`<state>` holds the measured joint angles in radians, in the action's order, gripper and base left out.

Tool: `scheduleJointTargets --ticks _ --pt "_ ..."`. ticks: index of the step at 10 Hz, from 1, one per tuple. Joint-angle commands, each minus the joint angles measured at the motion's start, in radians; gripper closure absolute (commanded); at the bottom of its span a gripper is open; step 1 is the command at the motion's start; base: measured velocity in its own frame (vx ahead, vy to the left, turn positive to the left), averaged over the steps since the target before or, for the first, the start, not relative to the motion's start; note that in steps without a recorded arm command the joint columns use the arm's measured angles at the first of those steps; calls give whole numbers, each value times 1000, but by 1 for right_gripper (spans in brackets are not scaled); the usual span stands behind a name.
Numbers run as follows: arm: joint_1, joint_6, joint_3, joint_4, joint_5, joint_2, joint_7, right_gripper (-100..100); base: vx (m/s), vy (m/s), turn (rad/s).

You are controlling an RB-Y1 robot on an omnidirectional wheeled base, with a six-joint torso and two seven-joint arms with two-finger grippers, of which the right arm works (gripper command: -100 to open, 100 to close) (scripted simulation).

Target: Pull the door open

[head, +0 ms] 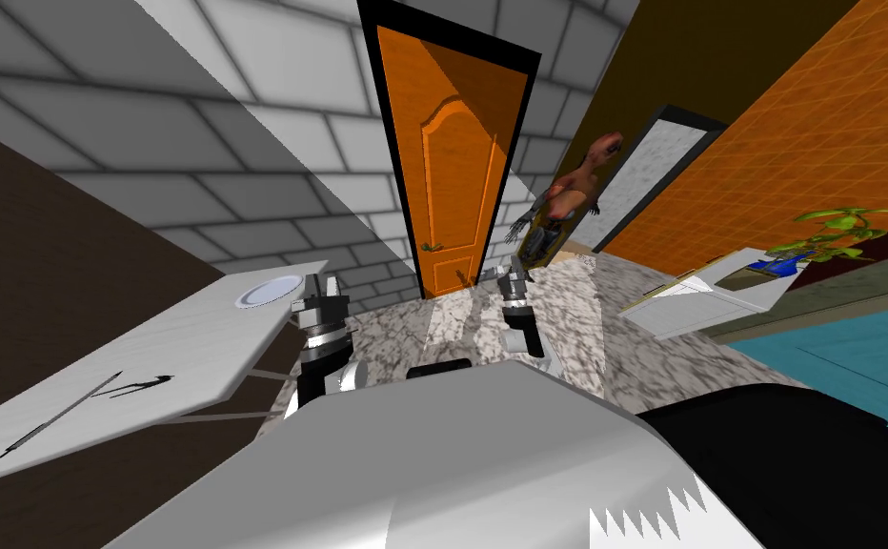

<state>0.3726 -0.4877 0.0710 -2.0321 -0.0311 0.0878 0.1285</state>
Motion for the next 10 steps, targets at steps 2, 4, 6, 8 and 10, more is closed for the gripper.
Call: scheduleJointTargets --ticks 2,4,6,8,10 --pt "-36 -11 2 75 -5 8 2 -100 91 34 33" --pt "-63 -21 3 136 -9 14 5 -100 98 36 36" --pt "-91 -30 5 198 -12 20 7 -100 97 40 37" --pt "-120 -40 6 252 -16 27 10 -100 105 37 38" --pt "-135 -46 7 295 -18 30 11 -100 62 31 17"
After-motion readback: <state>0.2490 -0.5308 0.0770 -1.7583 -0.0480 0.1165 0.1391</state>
